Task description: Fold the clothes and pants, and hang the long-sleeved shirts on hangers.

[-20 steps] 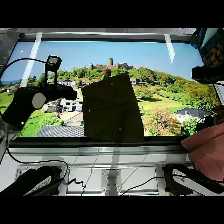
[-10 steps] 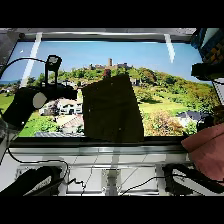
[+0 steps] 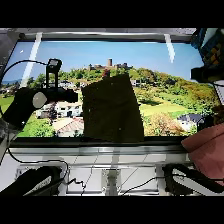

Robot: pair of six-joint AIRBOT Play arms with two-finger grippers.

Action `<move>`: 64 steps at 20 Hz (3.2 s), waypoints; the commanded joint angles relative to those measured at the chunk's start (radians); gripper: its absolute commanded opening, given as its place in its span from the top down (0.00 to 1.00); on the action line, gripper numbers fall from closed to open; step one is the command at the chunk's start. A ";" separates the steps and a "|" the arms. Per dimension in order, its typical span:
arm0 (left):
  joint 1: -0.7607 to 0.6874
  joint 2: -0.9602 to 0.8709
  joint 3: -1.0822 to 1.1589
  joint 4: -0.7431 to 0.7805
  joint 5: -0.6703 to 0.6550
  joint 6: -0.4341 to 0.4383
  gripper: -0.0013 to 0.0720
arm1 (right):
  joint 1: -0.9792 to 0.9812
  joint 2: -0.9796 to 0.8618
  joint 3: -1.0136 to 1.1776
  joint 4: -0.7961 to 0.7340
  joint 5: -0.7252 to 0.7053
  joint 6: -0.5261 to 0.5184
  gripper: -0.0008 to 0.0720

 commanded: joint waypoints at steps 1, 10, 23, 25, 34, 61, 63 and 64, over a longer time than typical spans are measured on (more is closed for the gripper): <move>0.001 -0.005 0.000 0.000 -0.013 -0.008 0.66 | -0.033 0.000 -0.146 0.138 0.000 -0.092 0.96; 0.013 -0.257 0.000 -0.200 -0.038 -0.099 0.11 | -0.027 -0.164 -0.354 0.468 -0.137 -0.158 0.42; 0.340 -0.476 0.000 -0.808 -0.068 0.443 0.04 | -0.028 -0.288 -0.353 0.524 -0.243 -0.229 0.32; 0.320 -0.517 0.000 -0.809 -0.068 0.445 0.04 | -0.028 -0.311 -0.353 0.588 -0.274 -0.229 0.32; 0.213 -0.569 0.000 -0.914 -0.022 0.607 0.05 | -0.028 -0.328 -0.353 0.648 -0.384 -0.229 0.32; -0.048 -0.763 0.288 -1.079 0.518 0.700 0.56 | -0.029 -0.346 -0.351 0.647 -0.454 -0.208 0.38; -0.031 -0.734 0.288 -1.041 0.434 0.701 0.07 | -0.029 -0.336 -0.330 0.645 -0.413 -0.208 0.38; -0.013 -0.710 0.288 -0.999 0.371 0.701 0.07 | -0.029 -0.327 -0.305 0.642 -0.375 -0.208 0.40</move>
